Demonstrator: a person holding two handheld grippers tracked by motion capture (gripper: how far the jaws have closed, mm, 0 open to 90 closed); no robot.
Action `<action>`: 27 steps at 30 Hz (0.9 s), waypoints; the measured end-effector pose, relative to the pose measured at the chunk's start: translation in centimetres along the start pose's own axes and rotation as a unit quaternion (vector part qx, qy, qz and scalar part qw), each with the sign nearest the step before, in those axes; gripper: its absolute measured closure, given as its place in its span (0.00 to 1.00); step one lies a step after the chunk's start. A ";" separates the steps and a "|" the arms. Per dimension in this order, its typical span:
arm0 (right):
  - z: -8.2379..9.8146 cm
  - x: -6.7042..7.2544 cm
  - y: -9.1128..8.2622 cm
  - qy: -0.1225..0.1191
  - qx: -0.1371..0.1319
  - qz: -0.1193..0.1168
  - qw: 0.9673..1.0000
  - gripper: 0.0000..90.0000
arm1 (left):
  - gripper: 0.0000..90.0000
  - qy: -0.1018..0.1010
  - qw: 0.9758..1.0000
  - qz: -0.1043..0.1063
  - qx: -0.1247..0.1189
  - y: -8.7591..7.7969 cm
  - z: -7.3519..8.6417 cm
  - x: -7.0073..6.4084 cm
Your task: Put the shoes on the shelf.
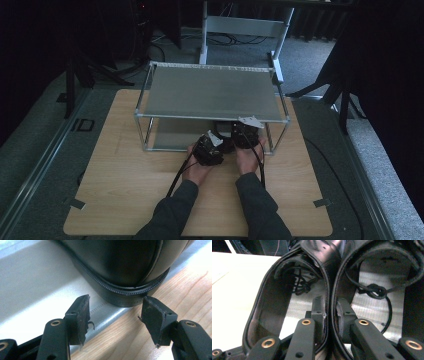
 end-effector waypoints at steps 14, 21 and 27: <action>0.0 -0.1 0.1 -0.003 0.001 -0.001 1.000 0.86 | 0.47 -0.005 1.000 0.000 0.001 0.0 0.0 -0.1; 0.0 -0.2 0.0 -0.008 0.003 0.002 1.000 0.81 | 0.49 -0.008 1.000 0.001 -0.001 0.0 0.0 -0.1; 0.0 -0.6 -0.1 -0.048 -0.024 0.043 0.998 0.60 | 0.52 -0.013 1.000 0.004 -0.002 0.0 -0.2 0.1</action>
Point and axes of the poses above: each handheld gripper's, and its own axes: y roughly forward along the jaws, z roughly out of its underside, x roughly to its left, the point moved 3 cm from there along y, roughly forward along the jaws, and after that the axes turned 5 degrees about -x, right-handed, at the moved point
